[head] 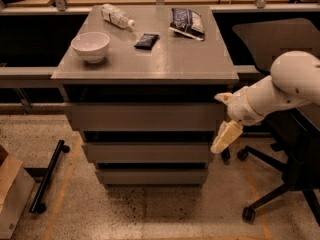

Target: Open top drawer

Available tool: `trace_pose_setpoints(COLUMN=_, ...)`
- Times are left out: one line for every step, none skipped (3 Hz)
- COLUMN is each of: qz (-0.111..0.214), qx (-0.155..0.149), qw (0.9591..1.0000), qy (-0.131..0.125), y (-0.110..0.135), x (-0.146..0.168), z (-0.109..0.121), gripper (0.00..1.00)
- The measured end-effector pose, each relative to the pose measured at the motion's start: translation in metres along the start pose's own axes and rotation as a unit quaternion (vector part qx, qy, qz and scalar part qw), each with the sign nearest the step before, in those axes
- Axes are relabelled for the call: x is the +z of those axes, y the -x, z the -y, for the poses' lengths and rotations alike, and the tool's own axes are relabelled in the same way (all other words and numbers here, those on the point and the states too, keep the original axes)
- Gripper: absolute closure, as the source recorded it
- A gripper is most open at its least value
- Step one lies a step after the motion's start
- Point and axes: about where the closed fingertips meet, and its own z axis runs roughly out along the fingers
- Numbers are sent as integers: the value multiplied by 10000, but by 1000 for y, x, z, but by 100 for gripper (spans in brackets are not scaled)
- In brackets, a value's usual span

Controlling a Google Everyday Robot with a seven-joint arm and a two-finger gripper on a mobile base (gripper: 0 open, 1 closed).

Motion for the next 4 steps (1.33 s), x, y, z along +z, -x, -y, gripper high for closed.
trace_pose_setpoints(qz=47, qx=52, qw=9999, qy=85, y=-10, x=27, z=13, gripper=0)
trace_pose_setpoints(qz=206, qx=-56, qw=9997, qy=95, y=-16, x=70, z=64, gripper=0)
trace_pose_setpoints(qz=197, qx=-57, qw=9997, qy=123, y=-16, x=71, z=63, gripper=0)
trace_pose_setpoints(qz=88, qx=85, qw=9996, qy=254, y=-23, x=77, z=41, gripper=19)
